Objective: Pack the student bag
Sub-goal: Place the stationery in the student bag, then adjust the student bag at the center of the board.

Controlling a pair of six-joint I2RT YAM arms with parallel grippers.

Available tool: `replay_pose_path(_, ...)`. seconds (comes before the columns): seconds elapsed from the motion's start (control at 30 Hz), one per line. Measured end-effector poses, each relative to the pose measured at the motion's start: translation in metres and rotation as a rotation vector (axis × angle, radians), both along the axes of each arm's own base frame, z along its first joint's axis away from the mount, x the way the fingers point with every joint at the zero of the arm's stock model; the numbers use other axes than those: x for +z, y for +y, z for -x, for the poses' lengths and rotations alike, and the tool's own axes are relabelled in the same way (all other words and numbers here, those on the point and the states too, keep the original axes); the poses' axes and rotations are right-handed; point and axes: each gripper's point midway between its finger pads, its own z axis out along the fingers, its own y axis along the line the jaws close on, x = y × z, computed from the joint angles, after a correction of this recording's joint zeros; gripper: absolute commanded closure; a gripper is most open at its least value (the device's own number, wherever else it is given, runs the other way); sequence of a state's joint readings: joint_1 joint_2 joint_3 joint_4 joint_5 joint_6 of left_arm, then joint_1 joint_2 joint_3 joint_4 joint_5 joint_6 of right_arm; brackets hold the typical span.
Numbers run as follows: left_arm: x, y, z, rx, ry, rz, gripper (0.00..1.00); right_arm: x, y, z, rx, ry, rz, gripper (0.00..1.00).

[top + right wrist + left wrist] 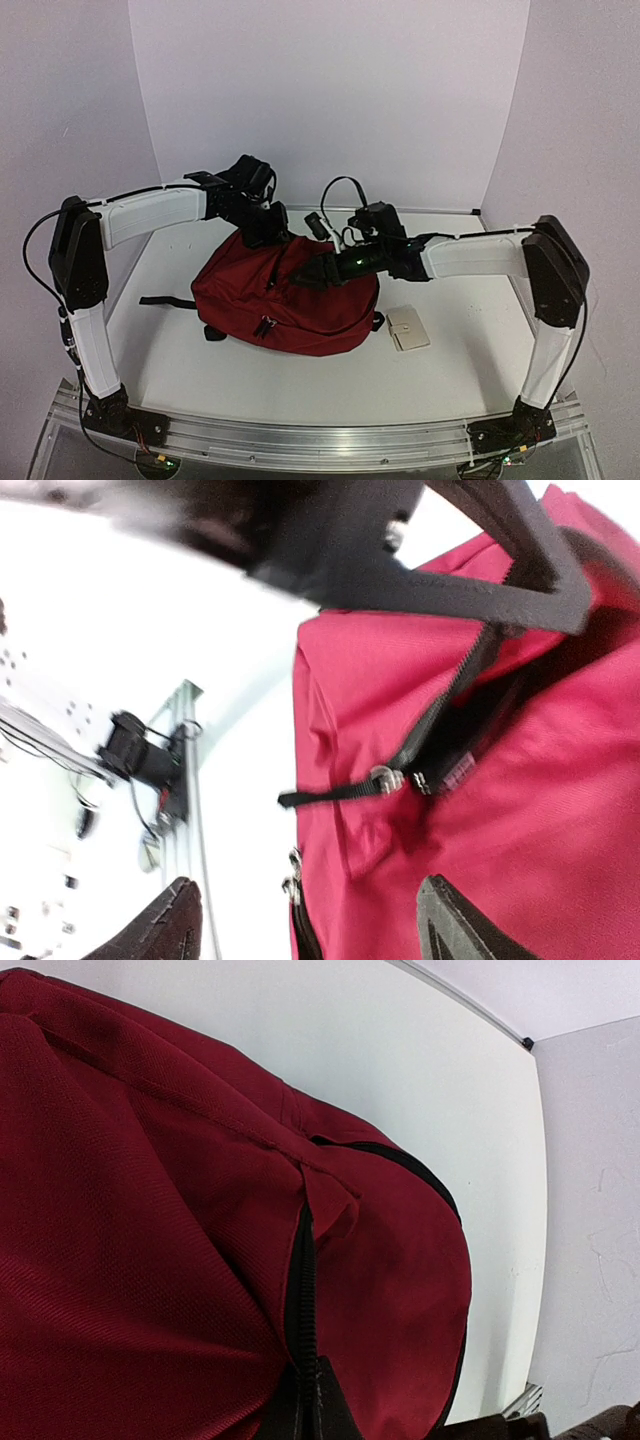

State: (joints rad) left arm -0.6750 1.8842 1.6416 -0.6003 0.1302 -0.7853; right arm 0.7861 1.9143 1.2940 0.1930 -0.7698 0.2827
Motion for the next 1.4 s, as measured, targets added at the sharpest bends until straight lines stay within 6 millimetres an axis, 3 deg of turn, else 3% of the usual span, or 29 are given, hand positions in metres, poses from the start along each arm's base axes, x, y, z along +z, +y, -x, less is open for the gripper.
replay_pose_path(0.13, -0.001, -0.002, 0.0, -0.004, 0.003, 0.004, 1.0, -0.016, -0.029, 0.009, 0.015, -0.085, 0.127, 0.37)
replay_pose_path(0.3, 0.0, -0.004, 0.001, -0.01, 0.013, 0.014, 1.0, -0.082, -0.088, 0.001, 0.015, -0.069, 0.378, 0.37)
replay_pose_path(0.4, 0.0, -0.006, 0.002, -0.015, 0.019, 0.025, 1.0, -0.101, -0.121, -0.014, -0.017, -0.053, 0.472, 0.37)
replay_pose_path(0.57, 0.001, -0.007, 0.003, -0.013, 0.025, 0.037, 1.0, -0.102, -0.166, -0.041, -0.126, 0.021, 0.531, 0.3)
replay_pose_path(0.7, 0.001, -0.007, 0.003, -0.01, 0.027, 0.039, 1.0, -0.077, -0.195, -0.054, -0.274, 0.137, 0.494, 0.19)
replay_pose_path(0.77, 0.001, -0.007, 0.003, -0.01, 0.027, 0.039, 1.0, -0.059, -0.202, -0.056, -0.338, 0.194, 0.443, 0.13)
replay_pose_path(0.87, 0.001, -0.007, 0.002, -0.008, 0.026, 0.038, 1.0, -0.042, -0.195, -0.047, -0.348, 0.275, 0.37, 0.13)
replay_pose_path(0.93, 0.001, -0.007, 0.002, -0.006, 0.024, 0.036, 1.0, -0.047, -0.187, -0.04, -0.326, 0.34, 0.349, 0.14)
replay_pose_path(1.03, 0.0, -0.008, 0.002, -0.005, 0.02, 0.036, 1.0, -0.074, -0.176, -0.025, -0.283, 0.468, 0.359, 0.17)
replay_pose_path(1.13, -0.002, -0.008, 0.002, -0.004, 0.017, 0.034, 1.0, -0.106, -0.166, -0.006, -0.237, 0.584, 0.395, 0.34)
replay_pose_path(1.17, -0.003, -0.008, 0.003, -0.004, 0.017, 0.033, 1.0, -0.113, -0.163, 0.002, -0.219, 0.616, 0.407, 0.45)
replay_pose_path(1.27, -0.005, -0.008, 0.005, -0.003, 0.017, 0.036, 1.0, -0.118, -0.15, 0.015, -0.176, 0.656, 0.409, 0.91)
replay_pose_path(1.3, -0.005, -0.008, 0.006, -0.003, 0.018, 0.037, 1.0, -0.117, -0.146, 0.017, -0.168, 0.663, 0.406, 0.99)
replay_pose_path(1.4, -0.005, -0.005, 0.011, 0.002, 0.018, 0.042, 1.0, -0.106, -0.139, 0.011, -0.16, 0.654, 0.38, 1.0)
